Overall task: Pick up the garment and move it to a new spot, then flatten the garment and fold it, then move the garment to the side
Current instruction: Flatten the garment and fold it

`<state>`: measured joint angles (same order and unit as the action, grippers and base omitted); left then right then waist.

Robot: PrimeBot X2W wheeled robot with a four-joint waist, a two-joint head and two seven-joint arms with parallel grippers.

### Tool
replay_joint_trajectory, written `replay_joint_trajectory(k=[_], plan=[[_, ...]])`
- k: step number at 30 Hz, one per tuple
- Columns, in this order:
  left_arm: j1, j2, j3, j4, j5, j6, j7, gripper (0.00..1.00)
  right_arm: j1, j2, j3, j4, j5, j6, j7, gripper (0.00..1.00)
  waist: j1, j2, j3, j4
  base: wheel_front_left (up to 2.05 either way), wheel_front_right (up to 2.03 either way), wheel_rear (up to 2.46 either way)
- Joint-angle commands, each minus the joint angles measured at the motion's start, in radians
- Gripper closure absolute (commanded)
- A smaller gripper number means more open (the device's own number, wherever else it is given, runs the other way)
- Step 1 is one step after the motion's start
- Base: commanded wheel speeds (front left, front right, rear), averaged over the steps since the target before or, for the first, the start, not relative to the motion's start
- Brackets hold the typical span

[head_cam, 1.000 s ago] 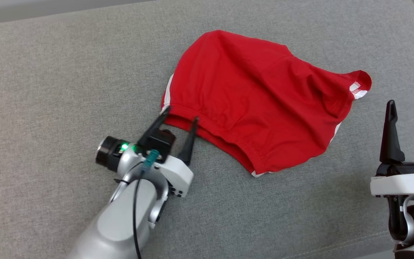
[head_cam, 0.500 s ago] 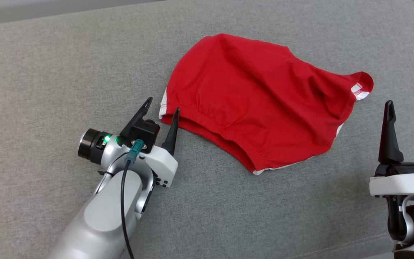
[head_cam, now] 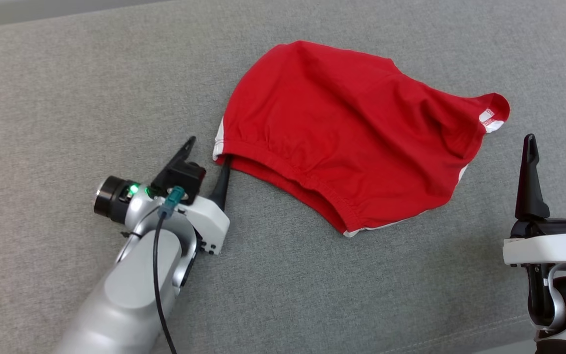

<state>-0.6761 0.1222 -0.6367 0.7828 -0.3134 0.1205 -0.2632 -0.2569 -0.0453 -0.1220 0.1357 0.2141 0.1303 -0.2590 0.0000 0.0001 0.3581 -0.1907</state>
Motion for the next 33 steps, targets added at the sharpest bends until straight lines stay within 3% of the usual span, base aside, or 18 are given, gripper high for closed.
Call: replay_joint_trajectory(k=[1, 2, 3, 4, 5, 13, 25, 29, 30, 31, 33], plan=[[-0.033, 0.007, 0.014, 0.005, -0.011, 0.0, -0.001, 0.0, -0.009, -0.006, -0.002, -0.004, 0.008, 0.001, -0.007, 0.0, 0.0, -0.0001, 0.014, -0.011, 0.0, 0.0, 0.0], [-0.038, 0.009, 0.018, 0.01, -0.014, -0.003, -0.001, 0.0, -0.011, -0.006, -0.003, -0.004, 0.009, 0.001, -0.007, 0.0, 0.0, -0.0001, 0.018, -0.013, 0.0, 0.0, 0.0], [-0.045, 0.013, 0.021, 0.015, -0.017, -0.005, -0.001, 0.65, -0.011, -0.006, -0.003, -0.004, 0.012, 0.001, -0.007, 0.0, 0.0, -0.0001, 0.021, -0.016, 0.0, 0.0, 0.0], [-0.045, 0.013, 0.021, 0.015, -0.017, -0.005, -0.001, 0.65, -0.011, -0.006, -0.003, -0.004, 0.012, 0.001, -0.007, 0.0, 0.0, -0.0001, 0.021, -0.016, 0.0, 0.0, 0.0], [-0.054, 0.018, 0.026, 0.019, -0.019, -0.005, -0.001, 1.0, -0.011, -0.006, -0.003, -0.004, 0.014, 0.001, -0.007, 0.0, 0.0, -0.0001, 0.025, -0.018, 0.0, 0.0, 0.0], [-0.15, 0.073, 0.063, 0.015, -0.001, 0.009, -0.002, 1.0, -0.018, -0.006, -0.005, -0.005, 0.019, 0.001, -0.007, 0.0, 0.0, -0.0001, 0.044, -0.023, 0.0, 0.0, 0.0], [-0.371, 0.168, 0.035, 0.18, 0.048, -0.058, 0.029, 1.0, -0.048, -0.006, 0.032, 0.006, 0.027, 0.001, -0.007, 0.0, 0.0, -0.0001, 0.08, -0.048, 0.0, 0.0, 0.0], [-0.405, 0.171, 0.032, 0.225, 0.05, -0.06, 0.022, 1.0, -0.049, -0.006, 0.033, 0.008, 0.033, 0.001, -0.007, 0.0, 0.0, -0.0001, 0.085, -0.05, 0.0, 0.0, 0.0], [-0.41, 0.166, 0.031, 0.235, 0.051, -0.06, 0.019, 0.63, -0.048, -0.006, 0.032, 0.008, 0.034, 0.001, -0.007, 0.0, 0.0, -0.0001, 0.084, -0.049, 0.0, 0.0, 0.0], [-0.411, 0.158, 0.033, 0.246, 0.044, -0.06, 0.018, 0.0, -0.047, -0.006, 0.031, 0.009, 0.033, 0.001, -0.007, 0.0, 0.0, -0.0001, 0.083, -0.047, 0.0, 0.0, 0.0], [-0.399, 0.137, 0.026, 0.266, 0.034, -0.073, 0.017, 0.0, -0.045, -0.006, 0.027, 0.013, 0.029, 0.001, -0.007, 0.0, 0.0, -0.0001, 0.077, -0.04, 0.0, 0.0, 0.0]])
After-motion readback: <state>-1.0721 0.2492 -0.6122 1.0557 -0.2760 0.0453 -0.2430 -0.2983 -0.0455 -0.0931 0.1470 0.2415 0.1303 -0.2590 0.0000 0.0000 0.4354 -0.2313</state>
